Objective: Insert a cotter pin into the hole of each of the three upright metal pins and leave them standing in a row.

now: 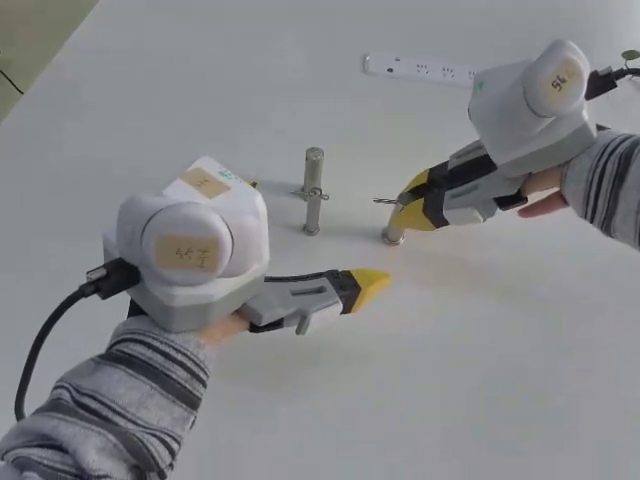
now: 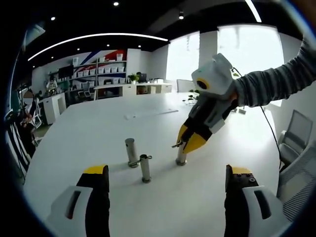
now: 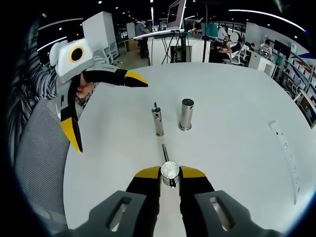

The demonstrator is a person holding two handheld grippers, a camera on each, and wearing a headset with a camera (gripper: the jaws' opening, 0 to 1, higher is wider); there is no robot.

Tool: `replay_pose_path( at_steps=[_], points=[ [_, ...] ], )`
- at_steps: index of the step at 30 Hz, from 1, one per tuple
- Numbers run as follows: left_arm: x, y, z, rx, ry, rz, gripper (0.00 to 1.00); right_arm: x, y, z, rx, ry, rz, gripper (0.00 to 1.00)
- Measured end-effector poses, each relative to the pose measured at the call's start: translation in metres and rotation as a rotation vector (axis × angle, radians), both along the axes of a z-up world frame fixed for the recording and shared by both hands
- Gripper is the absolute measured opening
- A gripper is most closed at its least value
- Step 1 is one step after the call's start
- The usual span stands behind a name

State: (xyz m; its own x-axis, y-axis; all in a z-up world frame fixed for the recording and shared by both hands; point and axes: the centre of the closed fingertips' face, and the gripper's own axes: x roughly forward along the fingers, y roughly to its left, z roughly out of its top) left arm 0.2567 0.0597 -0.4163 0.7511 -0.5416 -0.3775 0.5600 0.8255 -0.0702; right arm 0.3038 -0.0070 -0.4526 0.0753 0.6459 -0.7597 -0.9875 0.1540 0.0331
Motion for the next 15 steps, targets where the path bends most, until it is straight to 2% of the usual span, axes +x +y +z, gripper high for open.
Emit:
replay_pose_path(
  at_steps=[4,11,13,15],
  points=[
    [0.0003,0.0008,0.0002,0.003,-0.002,0.002,0.97,0.0019,-0.0006,-0.001,0.002,0.001,0.0,0.09],
    [-0.0002,0.0012,-0.0001,0.008,-0.002,-0.001,0.97,0.0023,0.0008,0.0003,0.003,-0.033,0.007,0.1],
    [-0.0001,0.0015,0.0002,0.008,-0.003,-0.001,0.97,0.0007,0.0029,0.0037,0.02,-0.026,-0.002,0.16],
    [-0.0003,0.0015,0.0,0.008,0.0,-0.002,0.97,0.0015,0.0038,0.0076,0.023,-0.043,-0.002,0.21]
  ],
)
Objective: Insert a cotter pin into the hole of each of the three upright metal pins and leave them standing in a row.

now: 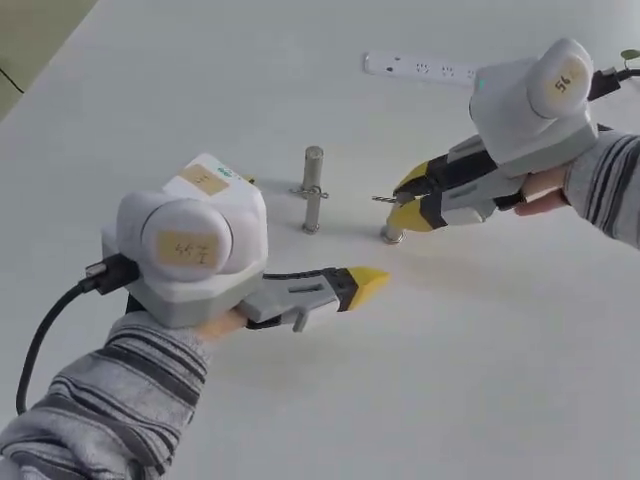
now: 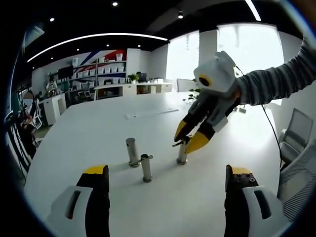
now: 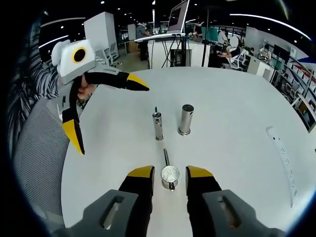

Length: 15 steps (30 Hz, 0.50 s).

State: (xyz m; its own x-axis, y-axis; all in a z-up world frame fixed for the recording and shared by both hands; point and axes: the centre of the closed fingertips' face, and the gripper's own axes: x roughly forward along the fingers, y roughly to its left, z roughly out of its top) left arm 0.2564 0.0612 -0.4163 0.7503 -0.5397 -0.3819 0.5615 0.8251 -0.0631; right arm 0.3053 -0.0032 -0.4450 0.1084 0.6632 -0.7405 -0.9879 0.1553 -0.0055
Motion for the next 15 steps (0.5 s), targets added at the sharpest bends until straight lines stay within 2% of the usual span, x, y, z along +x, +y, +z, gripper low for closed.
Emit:
replay_pose_path(
  at_steps=[1,5,9,12,15],
  points=[
    [0.0,0.0,0.0,0.001,0.0,-0.001,0.97,0.001,0.0,0.002,-0.003,-0.013,0.001,0.22],
    [-0.001,-0.001,0.001,0.005,-0.003,-0.006,0.97,0.003,0.002,0.011,0.025,-0.016,-0.014,0.23],
    [0.0,0.0,0.002,0.007,-0.006,-0.001,0.97,0.007,0.018,0.027,0.116,0.008,-0.095,0.24],
    [0.001,0.001,0.002,0.009,-0.006,0.001,0.97,0.016,0.035,0.039,0.199,0.017,-0.167,0.24],
    [0.001,0.002,0.002,0.013,-0.006,0.004,0.97,0.023,0.046,0.04,0.214,0.01,-0.205,0.24]
  ],
)
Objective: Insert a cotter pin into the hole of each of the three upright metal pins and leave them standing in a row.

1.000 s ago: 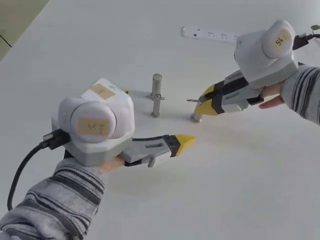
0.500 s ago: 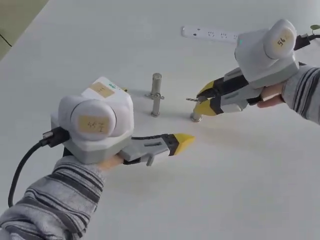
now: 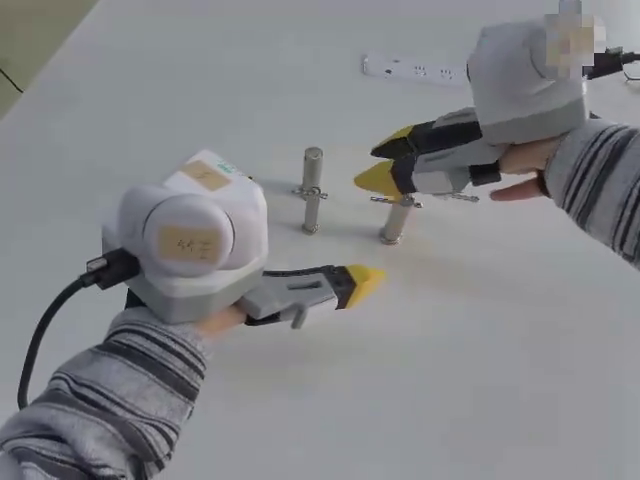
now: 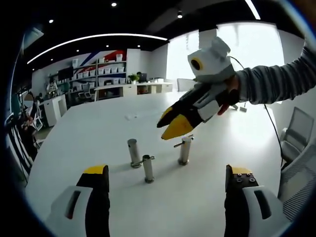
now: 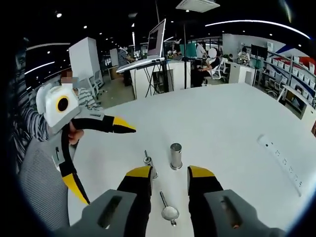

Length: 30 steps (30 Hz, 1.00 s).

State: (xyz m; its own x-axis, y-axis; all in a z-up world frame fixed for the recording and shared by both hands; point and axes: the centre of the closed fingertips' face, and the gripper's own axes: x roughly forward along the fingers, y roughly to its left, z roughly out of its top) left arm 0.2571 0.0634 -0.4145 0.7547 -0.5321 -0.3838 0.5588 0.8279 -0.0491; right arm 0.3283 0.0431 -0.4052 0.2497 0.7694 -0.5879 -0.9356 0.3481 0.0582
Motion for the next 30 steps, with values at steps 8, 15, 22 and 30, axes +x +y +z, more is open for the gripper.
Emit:
replay_pose_path(
  at_steps=[8,15,22,30],
  points=[
    [0.001,0.002,0.002,-0.003,-0.007,0.009,0.97,0.014,0.024,-0.013,0.008,0.01,-0.057,0.23],
    [0.001,0.001,0.002,0.023,-0.011,0.014,0.96,0.02,0.033,-0.032,-0.01,0.056,-0.099,0.23],
    [0.002,0.002,0.002,0.008,-0.005,0.02,0.95,0.02,0.04,-0.037,0.0,0.08,-0.119,0.2],
    [0.002,0.004,0.0,0.015,0.004,0.029,0.93,0.028,0.048,-0.04,0.005,0.071,-0.119,0.12]
  ],
)
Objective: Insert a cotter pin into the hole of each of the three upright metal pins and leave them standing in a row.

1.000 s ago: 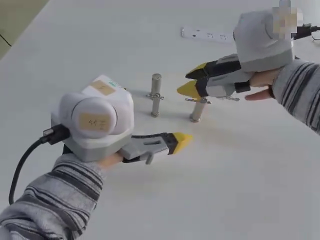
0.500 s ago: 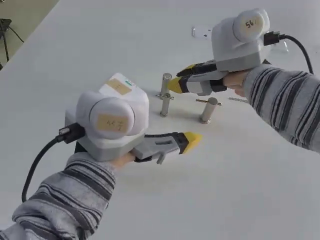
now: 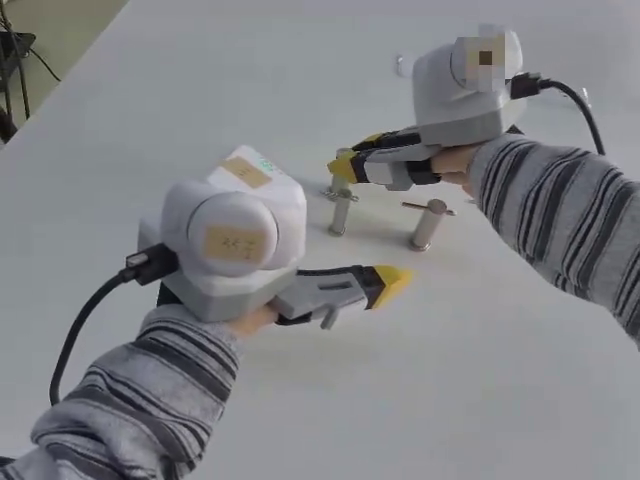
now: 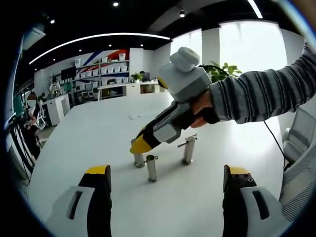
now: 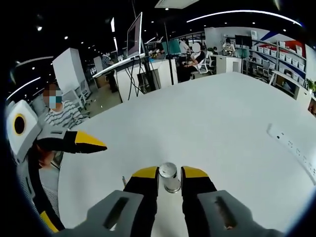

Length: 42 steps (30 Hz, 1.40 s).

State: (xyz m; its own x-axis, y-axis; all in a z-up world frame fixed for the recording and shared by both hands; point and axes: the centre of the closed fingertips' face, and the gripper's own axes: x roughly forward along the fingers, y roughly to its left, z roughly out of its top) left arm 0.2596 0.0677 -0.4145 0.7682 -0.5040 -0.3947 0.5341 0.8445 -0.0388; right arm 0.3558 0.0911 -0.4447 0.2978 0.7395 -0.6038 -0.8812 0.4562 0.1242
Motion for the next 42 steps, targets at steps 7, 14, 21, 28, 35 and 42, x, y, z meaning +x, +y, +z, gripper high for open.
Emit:
replay_pose_path(
  at_steps=[7,14,21,28,35,42],
  points=[
    [0.0,-0.002,-0.001,0.001,0.003,-0.008,0.93,0.001,0.002,0.0,-0.042,-0.048,0.041,0.09],
    [0.0,-0.003,-0.002,0.006,0.005,-0.015,0.93,0.005,-0.008,0.0,-0.076,-0.064,0.02,0.08],
    [0.0,-0.005,-0.002,0.005,0.007,-0.024,0.94,0.015,-0.038,0.004,-0.094,-0.076,-0.028,0.08],
    [0.0,0.001,-0.003,-0.001,0.02,-0.027,0.99,0.021,-0.07,0.007,-0.117,-0.087,-0.09,0.08],
    [-0.002,-0.001,0.0,-0.004,0.012,-0.051,0.99,0.018,-0.109,0.006,-0.156,-0.087,-0.155,0.08],
    [-0.004,-0.006,0.001,-0.004,0.013,-0.067,0.99,0.009,-0.14,0.008,-0.172,-0.083,-0.205,0.08]
  ],
)
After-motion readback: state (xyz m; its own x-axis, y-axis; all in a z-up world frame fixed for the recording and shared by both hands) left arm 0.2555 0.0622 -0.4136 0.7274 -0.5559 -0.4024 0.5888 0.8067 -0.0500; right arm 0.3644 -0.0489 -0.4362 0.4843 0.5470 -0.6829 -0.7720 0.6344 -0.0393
